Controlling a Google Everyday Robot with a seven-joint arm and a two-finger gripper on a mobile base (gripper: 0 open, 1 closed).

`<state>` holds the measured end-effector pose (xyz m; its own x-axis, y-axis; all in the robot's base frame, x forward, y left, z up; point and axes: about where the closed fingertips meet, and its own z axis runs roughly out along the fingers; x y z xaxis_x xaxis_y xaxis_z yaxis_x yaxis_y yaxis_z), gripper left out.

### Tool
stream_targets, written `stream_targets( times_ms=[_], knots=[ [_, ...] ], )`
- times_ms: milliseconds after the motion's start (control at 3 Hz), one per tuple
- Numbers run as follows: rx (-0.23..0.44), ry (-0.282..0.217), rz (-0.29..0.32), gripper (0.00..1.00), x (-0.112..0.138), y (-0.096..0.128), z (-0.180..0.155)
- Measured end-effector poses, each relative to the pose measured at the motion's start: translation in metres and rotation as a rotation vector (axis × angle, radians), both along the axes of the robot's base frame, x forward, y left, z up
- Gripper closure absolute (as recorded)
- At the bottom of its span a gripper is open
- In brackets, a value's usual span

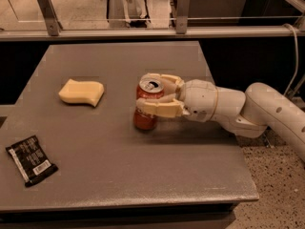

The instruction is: Place coke can upright

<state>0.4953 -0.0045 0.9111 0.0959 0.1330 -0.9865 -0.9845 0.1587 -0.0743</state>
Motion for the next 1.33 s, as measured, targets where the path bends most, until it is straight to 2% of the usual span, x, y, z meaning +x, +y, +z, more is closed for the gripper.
stream_targets(
  times_ms=[333, 667, 1000, 1333],
  knots=[
    [0.005, 0.005, 0.003, 0.12, 0.001, 0.001, -0.003],
    [0.005, 0.004, 0.007, 0.00, 0.000, 0.003, -0.002],
    [0.004, 0.004, 0.007, 0.00, 0.000, 0.003, -0.002],
    [-0.054, -0.018, -0.017, 0.00, 0.000, -0.011, 0.011]
  ],
)
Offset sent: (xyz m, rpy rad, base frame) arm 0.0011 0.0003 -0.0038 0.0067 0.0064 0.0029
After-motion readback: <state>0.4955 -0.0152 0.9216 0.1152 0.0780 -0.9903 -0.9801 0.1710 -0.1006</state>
